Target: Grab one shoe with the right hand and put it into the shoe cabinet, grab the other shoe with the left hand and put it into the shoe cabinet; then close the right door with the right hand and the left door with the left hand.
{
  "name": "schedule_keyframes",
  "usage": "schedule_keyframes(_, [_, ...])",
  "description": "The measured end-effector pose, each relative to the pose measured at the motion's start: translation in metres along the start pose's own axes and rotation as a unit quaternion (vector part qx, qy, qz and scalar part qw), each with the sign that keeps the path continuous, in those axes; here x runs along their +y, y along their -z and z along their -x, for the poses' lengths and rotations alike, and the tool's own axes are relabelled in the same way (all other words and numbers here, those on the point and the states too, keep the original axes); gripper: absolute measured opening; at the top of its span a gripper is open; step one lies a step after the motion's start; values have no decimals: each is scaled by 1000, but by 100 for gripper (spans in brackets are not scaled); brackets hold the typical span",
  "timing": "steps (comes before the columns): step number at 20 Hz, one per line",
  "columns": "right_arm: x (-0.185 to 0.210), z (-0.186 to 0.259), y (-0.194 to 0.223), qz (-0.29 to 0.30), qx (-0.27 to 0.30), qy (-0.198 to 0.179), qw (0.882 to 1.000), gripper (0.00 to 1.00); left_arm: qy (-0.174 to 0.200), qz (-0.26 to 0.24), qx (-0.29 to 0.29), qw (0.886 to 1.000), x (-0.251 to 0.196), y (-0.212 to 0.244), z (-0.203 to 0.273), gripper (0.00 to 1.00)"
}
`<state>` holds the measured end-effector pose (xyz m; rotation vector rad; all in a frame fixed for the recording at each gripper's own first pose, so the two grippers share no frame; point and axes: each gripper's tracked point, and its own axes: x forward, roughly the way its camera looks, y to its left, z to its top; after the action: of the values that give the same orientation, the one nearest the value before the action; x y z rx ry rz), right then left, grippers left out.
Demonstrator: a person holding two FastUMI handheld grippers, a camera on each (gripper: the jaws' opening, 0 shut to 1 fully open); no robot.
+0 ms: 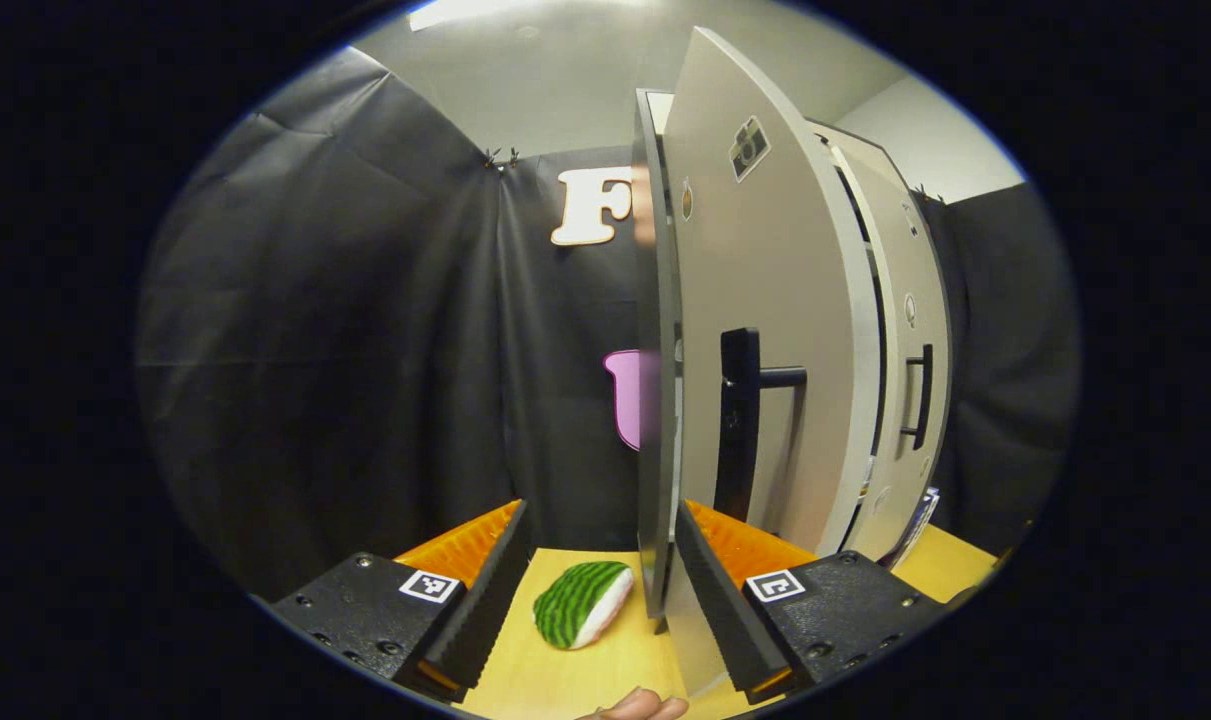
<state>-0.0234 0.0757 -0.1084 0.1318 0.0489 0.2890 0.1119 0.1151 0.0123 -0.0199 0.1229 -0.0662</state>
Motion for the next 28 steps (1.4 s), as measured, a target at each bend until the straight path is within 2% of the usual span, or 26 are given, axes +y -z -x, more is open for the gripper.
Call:
schedule_keyframes(2, [-7, 1, 3, -8, 4, 9, 1000, 98, 20, 2, 5, 1000, -24, 2, 2, 87])
schedule_keyframes(3, [-10, 1, 4, -12, 6, 12, 1000, 98, 29, 4, 9, 1000, -33, 3, 0, 90])
schedule_keyframes(4, [-15, 2, 4, -14, 6, 18, 1000, 98, 35, 7, 12, 999, -43, 4, 0, 87])
schedule_keyframes(5, [-21, 3, 2, -15, 5, 25, 1000, 98, 37, 15, 14, 999, -50, 4, -2, 90])
schedule_keyframes(6, [-26, 2, 1, -14, 4, 30, 999, 98, 38, 21, 14, 999, -59, 5, -3, 87])
schedule_keyframes(9, [-38, 1, -2, -7, 3, 46, 999, 98, 43, 14, -1, 999, -86, 3, -10, 87])
schedule_keyframes(10, [-42, 0, -1, -6, 4, 51, 999, 98, 42, 9, -3, 999, -95, 3, -12, 90])
schedule_keyframes(11, [-45, 0, -1, -7, 6, 55, 998, 98, 43, 8, 1, 999, -101, 5, -13, 87])
schedule_keyframes(13, [-47, -1, 0, -8, 9, 60, 998, 98, 62, 24, 17, 998, -126, 13, -9, 91])
schedule_keyframes(14, [-50, -1, 1, -2, 10, 63, 998, 98, 75, 33, 21, 996, -138, 16, -6, 87])
schedule_keyframes(15, [-54, 0, 1, 2, 11, 67, 998, 99, 83, 46, 21, 995, -147, 18, -2, 87])
schedule_keyframes(18, [-60, -1, -4, -1, 10, 70, 998, 98, 79, 45, 0, 996, -157, 23, 10, 92])
schedule_keyframes(22, [-75, 3, 0, -1, 16, 85, 996, 98, 72, 24, -24, 997, -166, 30, 28, 92])
schedule_keyframes(26, [-79, 1, 6, -13, 25, 93, 995, 98, 93, 28, -10, 995, -174, 49, 43, 92])
schedule_keyframes(28, [-77, 0, 4, 0, 25, 87, 996, 98, 96, 35, -11, 995, -172, 53, 49, 92])
